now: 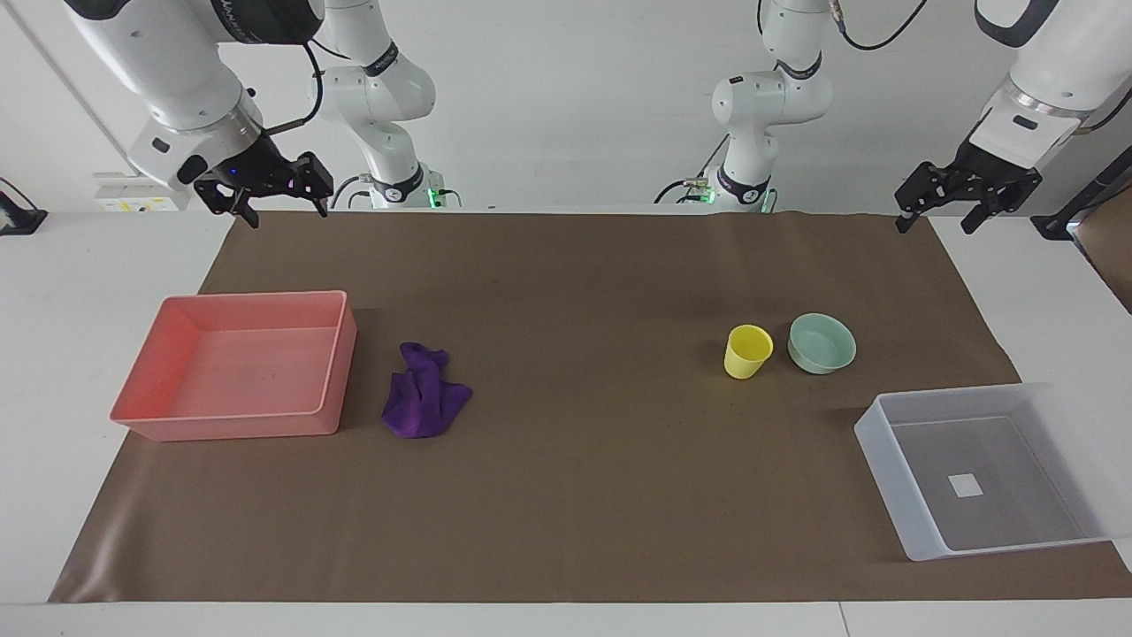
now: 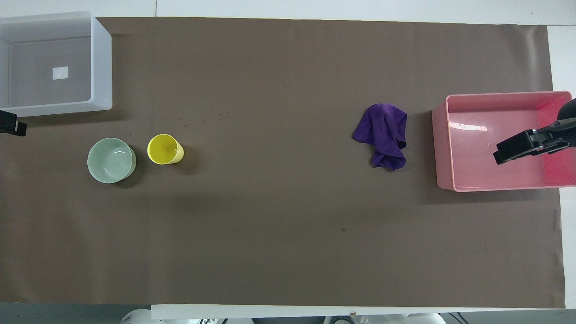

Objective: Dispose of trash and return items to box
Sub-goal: 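Reach the left gripper to the bowl while the right gripper approaches the cloth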

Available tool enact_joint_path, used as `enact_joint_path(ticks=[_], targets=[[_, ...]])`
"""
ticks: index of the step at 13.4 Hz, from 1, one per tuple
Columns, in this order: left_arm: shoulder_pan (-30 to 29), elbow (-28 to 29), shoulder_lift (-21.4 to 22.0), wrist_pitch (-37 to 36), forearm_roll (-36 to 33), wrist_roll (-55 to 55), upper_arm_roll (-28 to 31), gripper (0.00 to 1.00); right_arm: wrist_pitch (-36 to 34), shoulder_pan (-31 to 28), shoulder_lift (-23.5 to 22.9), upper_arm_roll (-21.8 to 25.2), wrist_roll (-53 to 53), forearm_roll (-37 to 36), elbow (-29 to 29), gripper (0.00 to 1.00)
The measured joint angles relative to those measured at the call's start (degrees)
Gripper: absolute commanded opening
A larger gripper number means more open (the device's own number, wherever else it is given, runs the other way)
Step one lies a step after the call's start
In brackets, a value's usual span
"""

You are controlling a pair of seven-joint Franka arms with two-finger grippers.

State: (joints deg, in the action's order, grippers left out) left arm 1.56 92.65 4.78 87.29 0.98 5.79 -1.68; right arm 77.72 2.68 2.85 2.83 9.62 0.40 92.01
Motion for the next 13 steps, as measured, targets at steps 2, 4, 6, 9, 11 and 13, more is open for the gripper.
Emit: enact_joint_path(ticks=[2,4,6,9,11,13], targets=[[0.2,0.0,0.0,0.0,0.0,0.0,0.1,1.0,0.0,0.0,0.0,0.0,0.0,0.0,0.0,1.0],[-0.2,0.1,-0.2,-0.1,0.0,0.0,0.5,1.0,0.2,0.1,0.0,0.0,0.0,0.0,0.0,1.0],[-1.0,1.1,-0.4,1.3,0.0,-0.4,0.7,1.0,2.9,0.1,0.0,0.0,0.0,0.0,0.1,1.0],[-2.0,10.9,0.2,13.7,0.0,-2.2,0.9,1.0,8.0,0.2,-0.9,0.0,0.0,0.1,0.5,1.0],[-2.4,20.6,0.1,22.9,0.0,-2.9,0.9,1.0,11.5,0.5,-3.0,0.0,0.0,0.7,1.1,1.0],[-3.5,28.9,-0.1,27.9,0.0,-2.1,1.0,1.0,16.4,2.4,-6.4,-0.1,-0.7,0.9,2.5,1.0]])
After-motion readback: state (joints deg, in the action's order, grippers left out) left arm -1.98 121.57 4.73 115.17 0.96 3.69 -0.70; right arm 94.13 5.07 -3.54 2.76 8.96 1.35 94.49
